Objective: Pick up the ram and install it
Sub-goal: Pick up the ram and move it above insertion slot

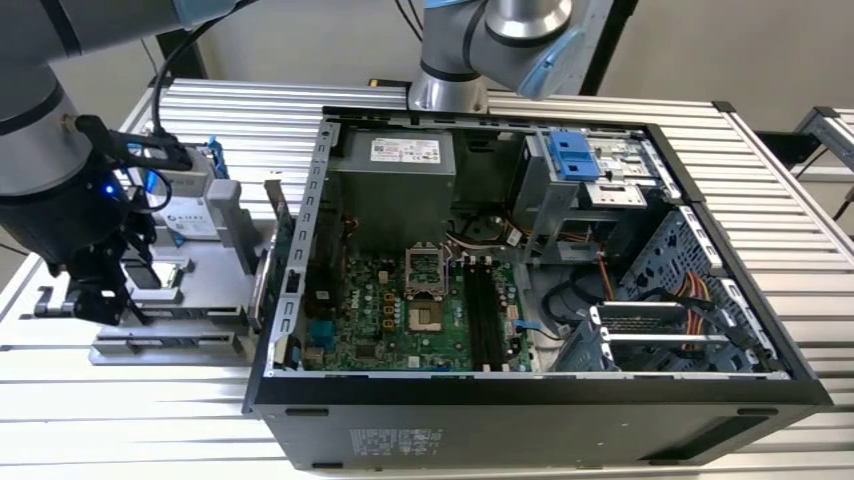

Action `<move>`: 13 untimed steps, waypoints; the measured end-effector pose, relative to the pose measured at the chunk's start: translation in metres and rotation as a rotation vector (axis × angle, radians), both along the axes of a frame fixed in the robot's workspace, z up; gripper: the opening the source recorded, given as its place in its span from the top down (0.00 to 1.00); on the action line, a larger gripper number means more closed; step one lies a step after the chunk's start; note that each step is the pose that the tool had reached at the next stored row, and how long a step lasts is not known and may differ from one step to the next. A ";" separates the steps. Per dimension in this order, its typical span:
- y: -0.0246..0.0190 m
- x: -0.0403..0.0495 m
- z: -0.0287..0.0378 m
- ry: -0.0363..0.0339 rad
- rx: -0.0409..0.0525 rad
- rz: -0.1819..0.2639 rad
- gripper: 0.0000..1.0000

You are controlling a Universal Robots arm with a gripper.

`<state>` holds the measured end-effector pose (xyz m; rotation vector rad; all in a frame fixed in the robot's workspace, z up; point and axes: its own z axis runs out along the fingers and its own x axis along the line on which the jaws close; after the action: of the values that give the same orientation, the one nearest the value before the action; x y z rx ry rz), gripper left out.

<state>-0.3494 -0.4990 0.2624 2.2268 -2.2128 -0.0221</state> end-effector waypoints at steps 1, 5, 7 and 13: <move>0.0000 0.0000 -0.0003 0.0000 0.0000 0.000 0.00; 0.0000 0.0000 -0.0016 0.0000 -0.0002 0.000 0.00; 0.0000 0.0000 -0.0022 0.0000 -0.0002 0.000 0.00; 0.0000 0.0000 -0.0038 0.0000 -0.0002 0.000 0.00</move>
<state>-0.3494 -0.4990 0.2586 2.2267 -2.2126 -0.0218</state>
